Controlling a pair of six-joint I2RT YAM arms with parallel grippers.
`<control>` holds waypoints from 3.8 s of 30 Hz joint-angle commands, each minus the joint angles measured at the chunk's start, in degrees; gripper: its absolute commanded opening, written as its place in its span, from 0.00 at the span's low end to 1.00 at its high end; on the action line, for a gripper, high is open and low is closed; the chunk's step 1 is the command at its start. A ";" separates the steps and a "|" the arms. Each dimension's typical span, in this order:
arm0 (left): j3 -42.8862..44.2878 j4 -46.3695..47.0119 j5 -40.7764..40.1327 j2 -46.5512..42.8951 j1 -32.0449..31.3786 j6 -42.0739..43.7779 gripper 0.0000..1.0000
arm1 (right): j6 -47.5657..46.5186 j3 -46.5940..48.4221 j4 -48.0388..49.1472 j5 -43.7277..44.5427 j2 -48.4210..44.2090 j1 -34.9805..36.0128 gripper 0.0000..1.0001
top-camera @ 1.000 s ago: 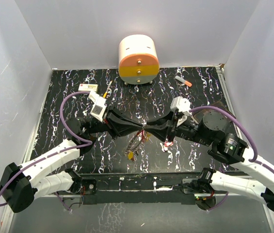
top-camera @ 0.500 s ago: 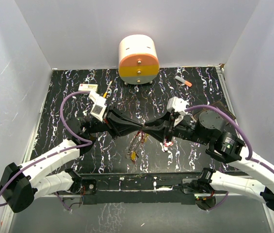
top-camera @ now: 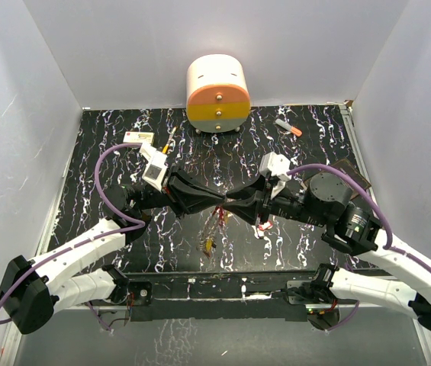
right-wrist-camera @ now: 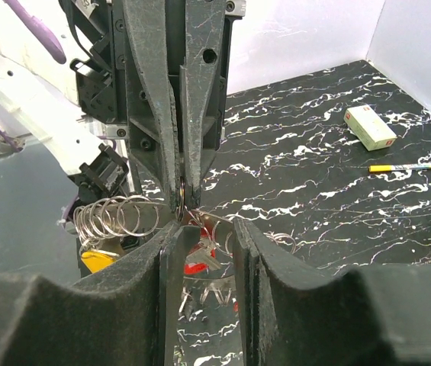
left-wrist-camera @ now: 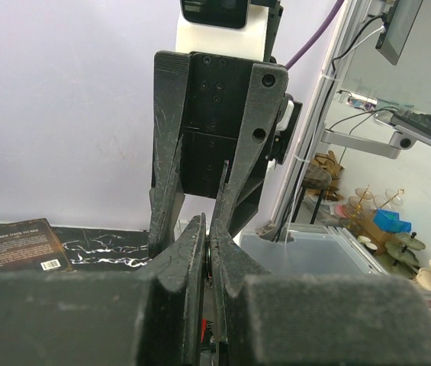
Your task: Put the keys on the keyring
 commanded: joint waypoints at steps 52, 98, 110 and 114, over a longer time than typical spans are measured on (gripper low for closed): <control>3.99 1.80 0.76 -1.69 -0.23 -1.81 0.00 | -4.13 -2.85 5.93 -0.69 -3.12 0.09 0.48; 3.82 1.68 0.87 -2.30 -0.24 -2.25 0.00 | -6.30 -2.92 12.45 0.74 -1.41 0.11 0.55; 3.55 1.11 1.01 -2.47 -0.24 -1.94 0.00 | -6.07 -2.49 12.94 -1.10 -0.79 0.11 0.27; 3.40 0.96 1.19 -2.60 -0.24 -1.81 0.00 | -5.76 -2.38 12.89 -1.34 -0.86 0.11 0.24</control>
